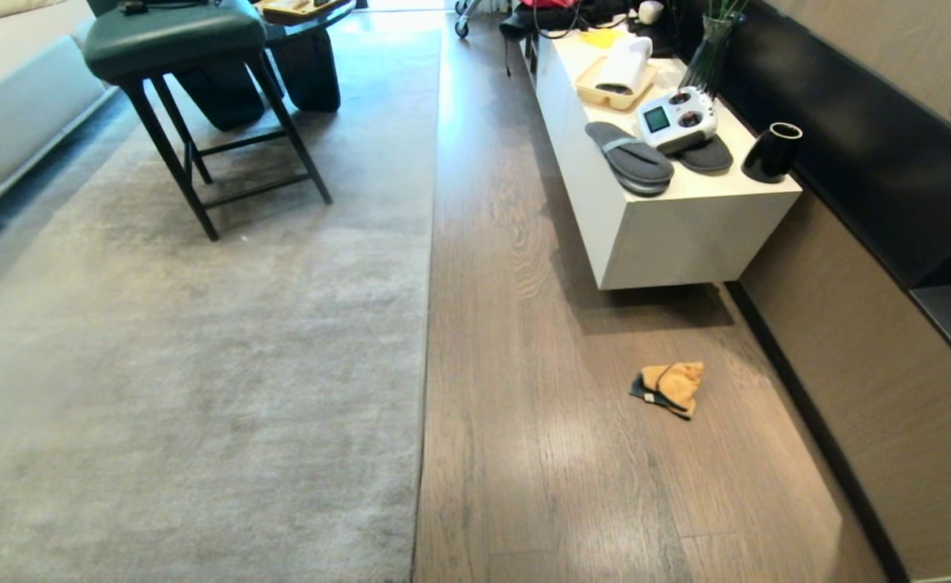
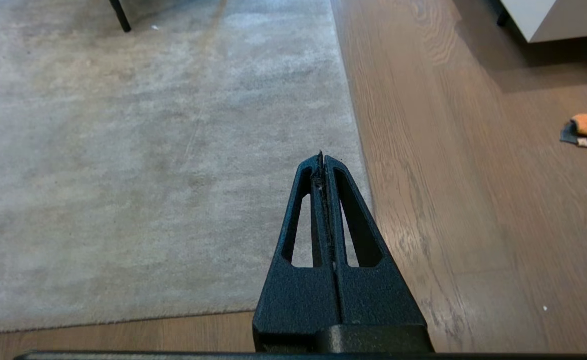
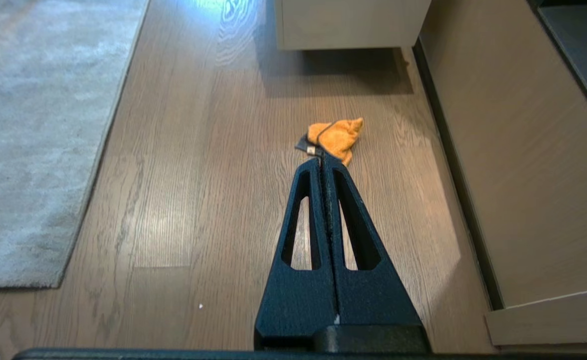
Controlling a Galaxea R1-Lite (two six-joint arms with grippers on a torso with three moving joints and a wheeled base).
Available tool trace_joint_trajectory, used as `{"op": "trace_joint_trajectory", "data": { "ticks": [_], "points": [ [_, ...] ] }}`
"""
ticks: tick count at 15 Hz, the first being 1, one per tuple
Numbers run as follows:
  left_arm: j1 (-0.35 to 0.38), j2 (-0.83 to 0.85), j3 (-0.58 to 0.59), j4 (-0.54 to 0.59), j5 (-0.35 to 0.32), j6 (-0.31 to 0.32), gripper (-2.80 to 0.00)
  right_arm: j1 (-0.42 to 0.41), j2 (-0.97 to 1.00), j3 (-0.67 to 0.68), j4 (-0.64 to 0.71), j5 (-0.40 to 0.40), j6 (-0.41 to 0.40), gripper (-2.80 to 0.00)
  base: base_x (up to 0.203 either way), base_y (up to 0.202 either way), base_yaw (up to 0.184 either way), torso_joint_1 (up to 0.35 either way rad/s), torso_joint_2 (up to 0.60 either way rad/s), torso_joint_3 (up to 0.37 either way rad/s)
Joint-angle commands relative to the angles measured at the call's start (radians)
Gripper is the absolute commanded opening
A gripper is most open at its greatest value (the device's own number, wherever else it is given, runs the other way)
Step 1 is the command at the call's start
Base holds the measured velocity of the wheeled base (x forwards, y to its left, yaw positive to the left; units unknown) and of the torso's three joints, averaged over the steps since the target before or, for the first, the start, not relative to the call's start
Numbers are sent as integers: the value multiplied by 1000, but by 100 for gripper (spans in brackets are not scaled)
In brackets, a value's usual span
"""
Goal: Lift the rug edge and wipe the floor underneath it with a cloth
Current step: Pick up the rag
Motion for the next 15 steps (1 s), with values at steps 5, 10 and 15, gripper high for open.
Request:
{"op": "trace_joint_trajectory", "data": {
  "ticks": [5,10,15],
  "points": [
    [0,0,0,0,0,-1,-280,0,1,0,0,0,0,-280,0,0,0,5,1,-198],
    [0,0,0,0,0,-1,-280,0,1,0,0,1,0,-280,0,0,0,5,4,-197],
    [0,0,0,0,1,-5,-280,0,1,0,-1,1,0,-280,0,0,0,3,3,-196]
  ]
}}
